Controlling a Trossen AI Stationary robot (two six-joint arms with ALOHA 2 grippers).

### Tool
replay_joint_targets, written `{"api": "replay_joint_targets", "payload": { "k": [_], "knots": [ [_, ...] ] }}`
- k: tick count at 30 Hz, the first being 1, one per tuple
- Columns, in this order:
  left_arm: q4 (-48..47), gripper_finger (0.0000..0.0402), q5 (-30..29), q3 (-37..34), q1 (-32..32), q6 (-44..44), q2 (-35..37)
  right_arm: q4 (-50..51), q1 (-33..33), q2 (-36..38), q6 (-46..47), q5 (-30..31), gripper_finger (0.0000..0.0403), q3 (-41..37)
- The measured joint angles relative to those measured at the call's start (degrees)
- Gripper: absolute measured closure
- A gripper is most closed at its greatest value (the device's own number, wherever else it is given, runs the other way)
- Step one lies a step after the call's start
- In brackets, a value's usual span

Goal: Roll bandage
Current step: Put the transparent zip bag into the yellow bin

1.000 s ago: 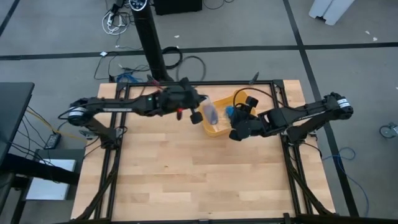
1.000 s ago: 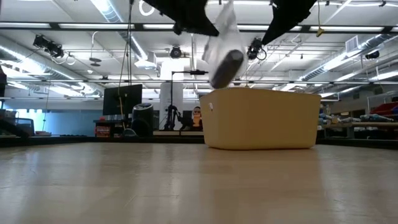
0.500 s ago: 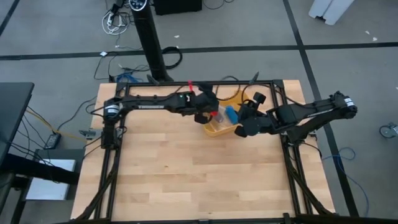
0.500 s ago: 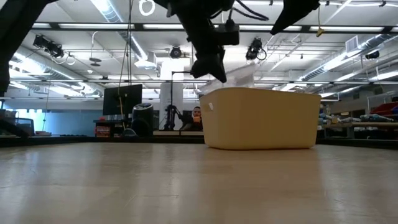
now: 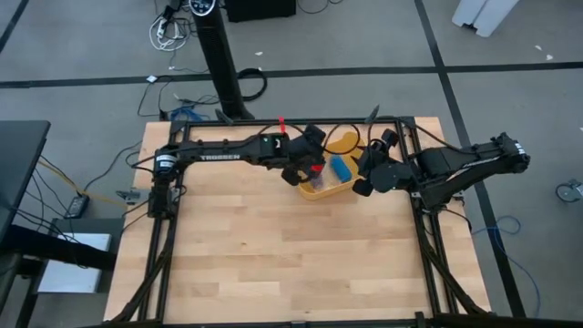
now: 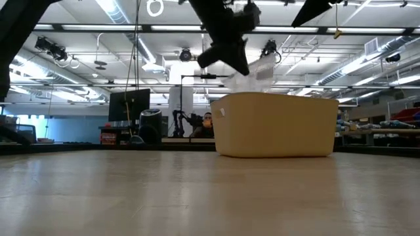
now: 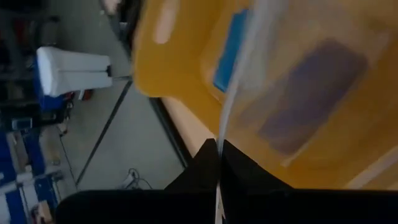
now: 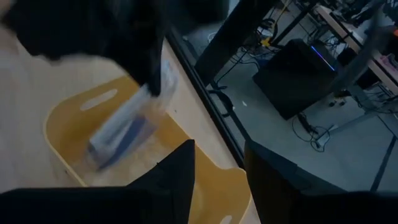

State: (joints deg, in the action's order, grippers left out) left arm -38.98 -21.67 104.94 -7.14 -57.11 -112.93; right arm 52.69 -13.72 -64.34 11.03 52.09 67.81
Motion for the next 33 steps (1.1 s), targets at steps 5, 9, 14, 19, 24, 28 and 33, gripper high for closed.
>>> {"api": "replay_joint_targets", "payload": {
  "k": [5, 9, 14, 19, 24, 28, 33],
  "knots": [
    [1.3, 0.0393, -0.4, -0.2, -0.8, -4.4, -4.3, 0.3, 0.0, 0.0, -0.1, 0.1, 0.0265, 0.0],
    [6.2, 0.0392, -1.5, -0.2, -0.8, -4.3, -7.6, 0.9, 0.1, -0.1, -0.1, 0.4, 0.0266, 0.0],
    [16.6, 0.0376, -3.1, -0.2, -0.5, -4.3, -9.9, 1.4, 0.1, -0.1, 2.2, 1.1, 0.0263, 0.0],
    [21.3, 0.0339, -0.8, -0.2, -0.3, -0.8, -10.3, 1.6, 0.2, -0.1, 2.5, 0.9, 0.0253, 0.0],
    [21.2, 0.0289, 0.4, -0.2, -0.2, 3.6, -10.3, 1.5, 0.3, -0.1, 2.5, 0.6, 0.0241, 0.0],
    [21.5, 0.0249, 0.4, -0.2, -0.2, 5.3, -10.3, 1.5, 0.5, -0.1, 2.5, 0.6, 0.0236, 0.0],
    [21.0, 0.0213, -6.0, 1.2, 0.2, 6.6, -10.3, 4.5, 1.4, -0.1, 3.1, -0.3, 0.0243, 0.0]
  ]
}}
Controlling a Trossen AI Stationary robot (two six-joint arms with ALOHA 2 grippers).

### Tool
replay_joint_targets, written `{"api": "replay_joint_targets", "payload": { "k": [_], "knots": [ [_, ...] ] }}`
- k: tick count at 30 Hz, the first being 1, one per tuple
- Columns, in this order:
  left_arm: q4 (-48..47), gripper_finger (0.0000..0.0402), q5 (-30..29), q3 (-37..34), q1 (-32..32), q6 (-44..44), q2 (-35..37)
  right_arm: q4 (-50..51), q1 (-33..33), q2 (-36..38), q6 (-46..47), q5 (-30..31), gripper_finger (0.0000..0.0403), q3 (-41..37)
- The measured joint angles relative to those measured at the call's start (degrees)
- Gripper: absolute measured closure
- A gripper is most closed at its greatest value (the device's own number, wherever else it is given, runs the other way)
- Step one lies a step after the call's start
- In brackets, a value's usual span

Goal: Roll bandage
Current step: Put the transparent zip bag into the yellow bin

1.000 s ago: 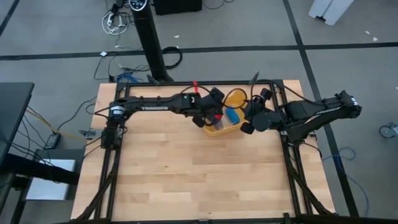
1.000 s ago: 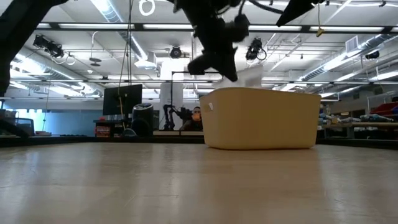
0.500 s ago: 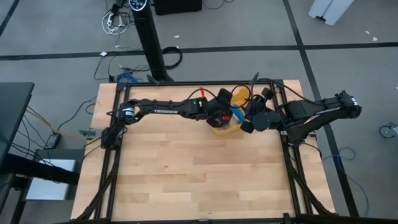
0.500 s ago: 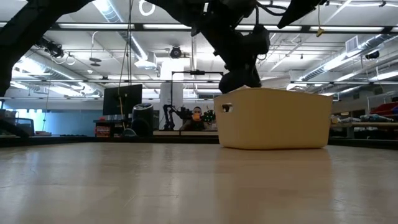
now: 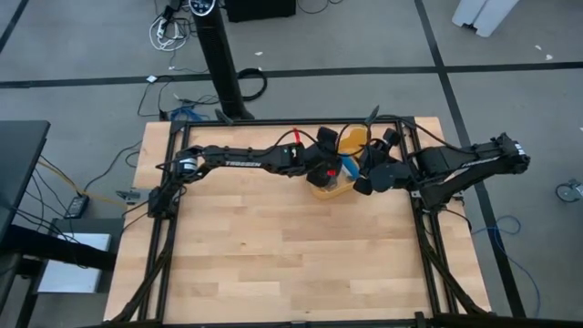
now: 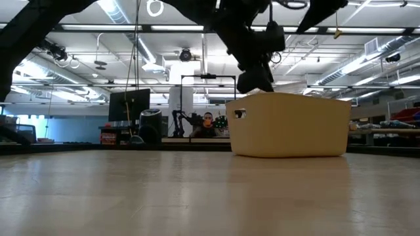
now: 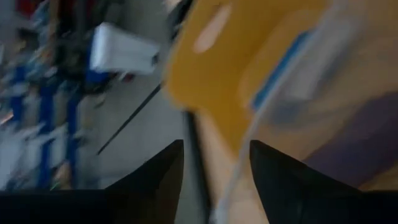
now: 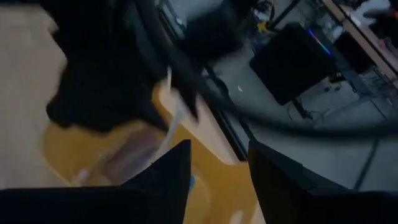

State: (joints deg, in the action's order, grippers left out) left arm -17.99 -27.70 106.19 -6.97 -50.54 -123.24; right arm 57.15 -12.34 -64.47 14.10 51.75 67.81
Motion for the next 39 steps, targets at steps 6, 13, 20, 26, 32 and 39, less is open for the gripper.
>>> {"api": "replay_joint_targets", "payload": {
  "k": [6, 13, 20, 26, 32, 39],
  "knots": [
    [-3.7, 0.0204, -5.2, 1.9, 1.0, 4.8, 4.8, 4.2, 2.3, 0.0, 3.2, -4.3, 0.0292, 0.0],
    [-10.6, 0.0209, 18.8, 0.8, -2.7, 24.2, 14.5, -12.2, 4.5, 0.1, -5.8, -13.3, 0.0395, -6.2],
    [-8.6, 0.0209, 31.9, -5.6, -4.1, 29.3, 21.0, -36.9, 14.9, -0.2, -14.1, -24.1, 0.0399, -19.0],
    [2.0, 0.0209, 31.9, -16.7, -3.8, 28.8, 26.2, -47.0, 25.2, -1.0, -14.7, -33.7, 0.0401, -25.2],
    [18.4, 0.0210, 31.9, -31.9, -3.8, 31.6, 32.1, -45.3, 30.4, -6.0, -13.6, -34.1, 0.0401, -25.7],
    [27.3, 0.0210, 30.1, -44.3, -2.6, 33.3, 39.5, -37.3, 31.9, -6.9, -8.5, -27.6, 0.0402, -25.6]
  ]
}}
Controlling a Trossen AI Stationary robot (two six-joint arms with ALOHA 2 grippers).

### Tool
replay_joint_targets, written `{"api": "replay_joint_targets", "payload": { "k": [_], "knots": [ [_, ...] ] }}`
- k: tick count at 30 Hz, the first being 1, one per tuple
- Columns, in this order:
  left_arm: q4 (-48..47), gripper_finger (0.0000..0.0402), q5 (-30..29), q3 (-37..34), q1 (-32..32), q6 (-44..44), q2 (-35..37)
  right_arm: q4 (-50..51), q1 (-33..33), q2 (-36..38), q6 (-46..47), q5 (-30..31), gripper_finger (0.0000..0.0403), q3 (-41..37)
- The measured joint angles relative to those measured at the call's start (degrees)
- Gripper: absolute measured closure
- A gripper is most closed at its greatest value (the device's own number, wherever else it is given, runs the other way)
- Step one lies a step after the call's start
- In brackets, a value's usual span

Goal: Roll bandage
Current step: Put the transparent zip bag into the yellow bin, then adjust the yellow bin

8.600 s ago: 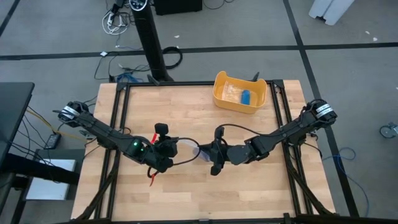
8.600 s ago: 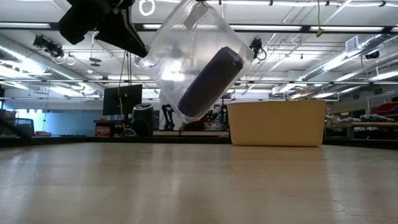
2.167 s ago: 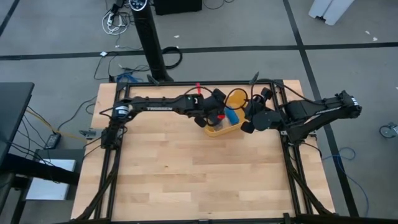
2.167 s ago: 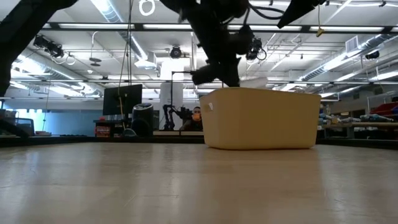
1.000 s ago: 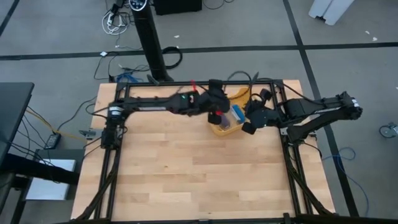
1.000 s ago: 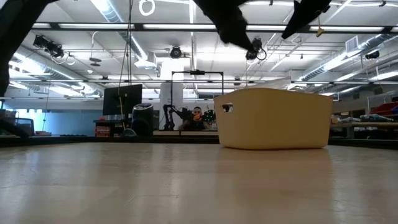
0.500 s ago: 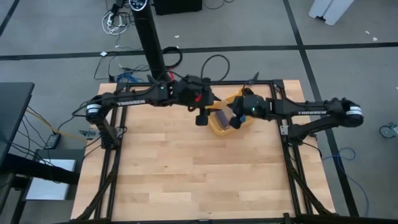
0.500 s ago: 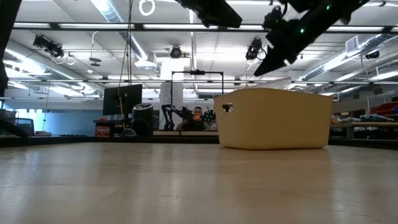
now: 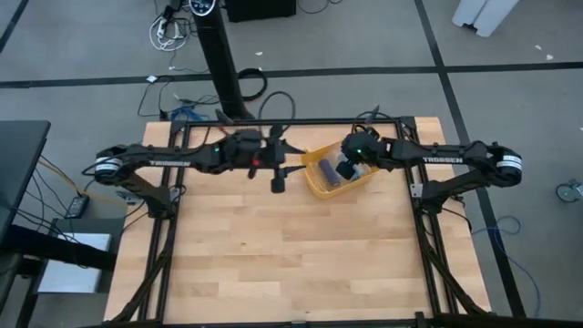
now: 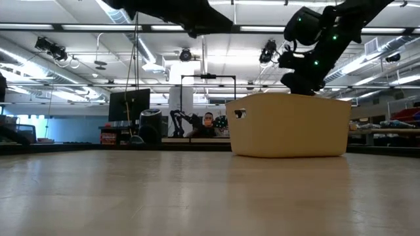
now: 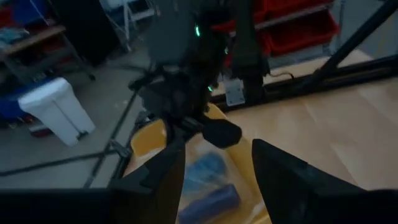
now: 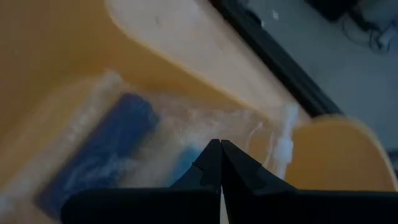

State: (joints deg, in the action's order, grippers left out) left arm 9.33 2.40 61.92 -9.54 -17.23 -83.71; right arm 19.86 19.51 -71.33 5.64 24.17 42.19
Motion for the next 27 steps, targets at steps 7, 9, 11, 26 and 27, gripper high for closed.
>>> {"api": "replay_joint_targets", "payload": {
  "k": [7, 9, 11, 26, 27],
  "knots": [
    [5.6, 0.0210, -3.0, -9.4, 1.5, 1.1, 7.8, 4.7, 1.3, -0.6, 1.7, -2.9, 0.0402, 0.0],
    [6.1, 0.0210, -3.9, -11.7, 2.1, 2.3, 9.5, 7.2, 0.9, 0.1, 1.9, -2.6, 0.0402, 0.5],
    [5.4, 0.0210, -5.4, -13.5, 2.4, 3.6, 11.2, 10.3, -0.3, 1.6, 2.9, -0.3, 0.0401, 2.8],
    [7.2, 0.0272, -14.6, -19.1, 3.7, 16.3, -3.2, 49.0, 5.2, 3.9, 27.3, 7.7, 0.0402, 12.3],
    [9.2, 0.0279, -14.6, -19.1, 3.7, 16.2, -5.0, 49.3, 5.6, 3.4, 27.5, 7.5, 0.0401, 12.0]
  ]
}}
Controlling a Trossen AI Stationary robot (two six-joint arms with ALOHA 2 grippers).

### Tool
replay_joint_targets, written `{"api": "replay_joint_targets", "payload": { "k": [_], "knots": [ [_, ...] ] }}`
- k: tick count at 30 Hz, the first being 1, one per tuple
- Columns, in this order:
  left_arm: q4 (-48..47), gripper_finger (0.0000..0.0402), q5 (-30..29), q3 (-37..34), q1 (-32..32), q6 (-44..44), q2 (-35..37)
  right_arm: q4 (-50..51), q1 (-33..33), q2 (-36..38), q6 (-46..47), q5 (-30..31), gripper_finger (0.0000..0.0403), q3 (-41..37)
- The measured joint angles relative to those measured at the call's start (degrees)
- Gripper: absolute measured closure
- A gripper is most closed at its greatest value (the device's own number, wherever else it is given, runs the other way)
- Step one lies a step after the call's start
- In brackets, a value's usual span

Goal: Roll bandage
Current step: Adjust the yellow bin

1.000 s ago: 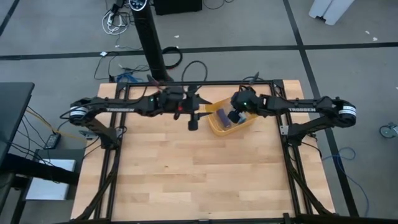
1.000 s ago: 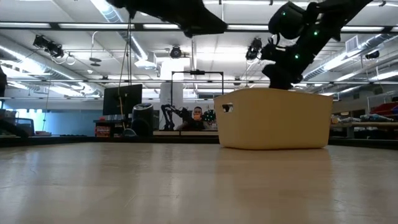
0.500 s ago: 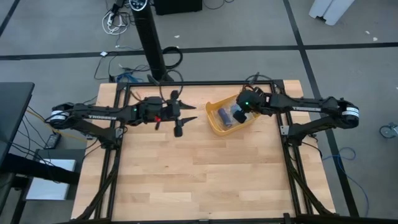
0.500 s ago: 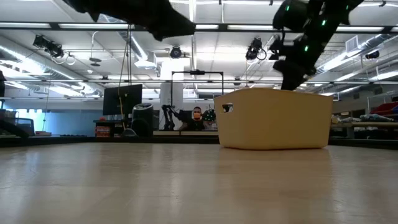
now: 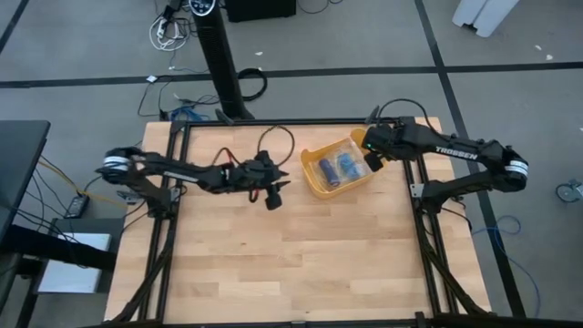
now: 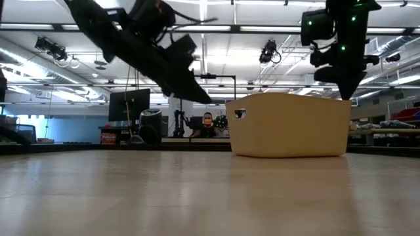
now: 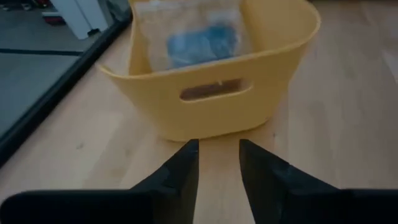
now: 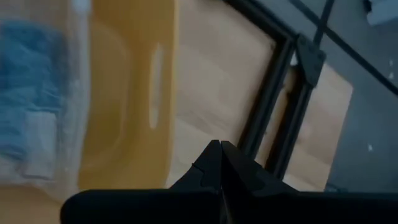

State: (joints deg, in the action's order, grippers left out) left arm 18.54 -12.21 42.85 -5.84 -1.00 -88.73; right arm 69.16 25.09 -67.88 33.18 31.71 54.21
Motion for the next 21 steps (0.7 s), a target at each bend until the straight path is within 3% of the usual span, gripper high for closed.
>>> {"api": "replay_joint_targets", "payload": {
  "k": [9, 16, 21],
  "knots": [
    [18.6, 0.0323, -1.5, 0.3, -3.6, -0.2, -10.8, -5.5, 0.4, -1.5, -3.0, -11.9, 0.0402, -3.5],
    [19.3, 0.0346, -1.7, 2.0, -7.8, -0.4, -11.8, -10.2, -1.5, -1.4, -4.8, -14.8, 0.0402, -3.9],
    [15.9, 0.0353, -1.3, 1.9, -8.9, -2.0, -7.6, -10.1, -2.6, -0.9, -4.9, -11.3, 0.0402, -3.9]
  ]
}}
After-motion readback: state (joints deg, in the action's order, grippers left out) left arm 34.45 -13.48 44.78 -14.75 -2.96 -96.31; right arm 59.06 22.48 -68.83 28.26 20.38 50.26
